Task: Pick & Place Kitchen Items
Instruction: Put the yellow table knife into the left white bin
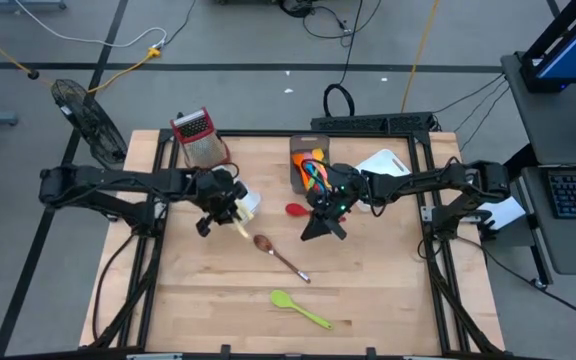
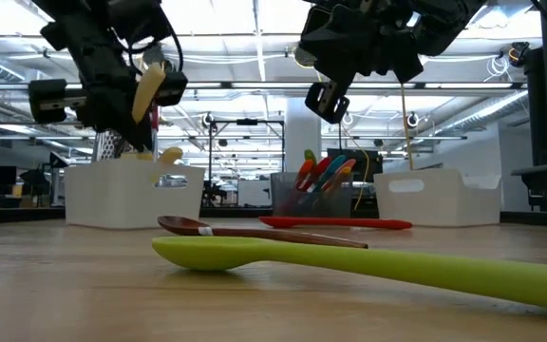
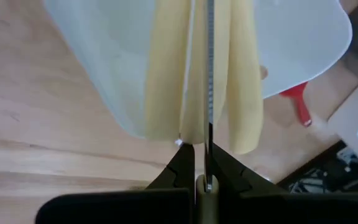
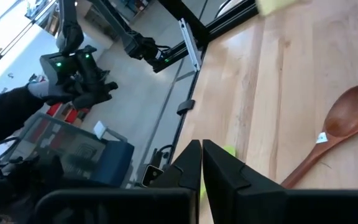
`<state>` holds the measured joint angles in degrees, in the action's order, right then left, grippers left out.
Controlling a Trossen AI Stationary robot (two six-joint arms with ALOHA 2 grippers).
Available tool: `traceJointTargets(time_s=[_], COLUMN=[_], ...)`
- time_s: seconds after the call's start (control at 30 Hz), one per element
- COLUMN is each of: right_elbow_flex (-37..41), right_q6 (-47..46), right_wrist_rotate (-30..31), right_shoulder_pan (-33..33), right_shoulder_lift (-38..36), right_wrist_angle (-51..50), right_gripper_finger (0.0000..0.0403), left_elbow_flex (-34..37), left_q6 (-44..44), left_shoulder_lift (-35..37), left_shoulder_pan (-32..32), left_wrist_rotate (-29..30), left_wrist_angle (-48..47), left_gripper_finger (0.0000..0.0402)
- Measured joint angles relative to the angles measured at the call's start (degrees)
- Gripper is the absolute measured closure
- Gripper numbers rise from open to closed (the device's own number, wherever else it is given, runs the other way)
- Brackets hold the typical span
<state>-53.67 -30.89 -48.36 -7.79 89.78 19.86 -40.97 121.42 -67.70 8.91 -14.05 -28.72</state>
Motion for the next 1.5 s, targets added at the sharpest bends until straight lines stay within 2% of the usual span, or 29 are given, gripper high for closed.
traceJointTargets(time_s=[0.23,0.5,0.7,0.9,1.37,1.5], right_elbow_flex=[0.0,0.0,0.0,0.0,0.0,0.0], right_q6=[0.1,0.1,0.3,0.0,-1.0,-1.0], right_wrist_rotate=[-2.9,-3.0,-3.0,-3.0,-2.8,-2.6], right_shoulder_pan=[-0.5,-0.9,-0.9,-0.9,-0.9,-0.9], right_shoulder_lift=[0.0,0.0,0.0,0.0,0.0,0.0], right_wrist_angle=[0.0,0.0,0.0,0.0,0.0,0.0], right_gripper_finger=[0.0394,0.0395,0.0394,0.0395,0.0394,0.0394], left_elbow_flex=[0.0,0.0,0.0,0.0,0.0,0.0], left_q6=[-1.1,-2.5,-4.2,-6.4,-10.3,-12.2], left_shoulder_lift=[0.0,1.4,3.8,4.5,4.5,4.5], left_shoulder_pan=[3.3,4.8,6.9,8.4,8.2,7.8], left_wrist_rotate=[-4.1,-4.1,-4.1,-4.1,-3.9,-3.7], left_wrist_angle=[-0.1,-0.1,-2.3,-6.1,-4.0,-4.1], left_gripper_finger=[0.0373,0.0385,0.0363,0.0359,0.0356,0.034])
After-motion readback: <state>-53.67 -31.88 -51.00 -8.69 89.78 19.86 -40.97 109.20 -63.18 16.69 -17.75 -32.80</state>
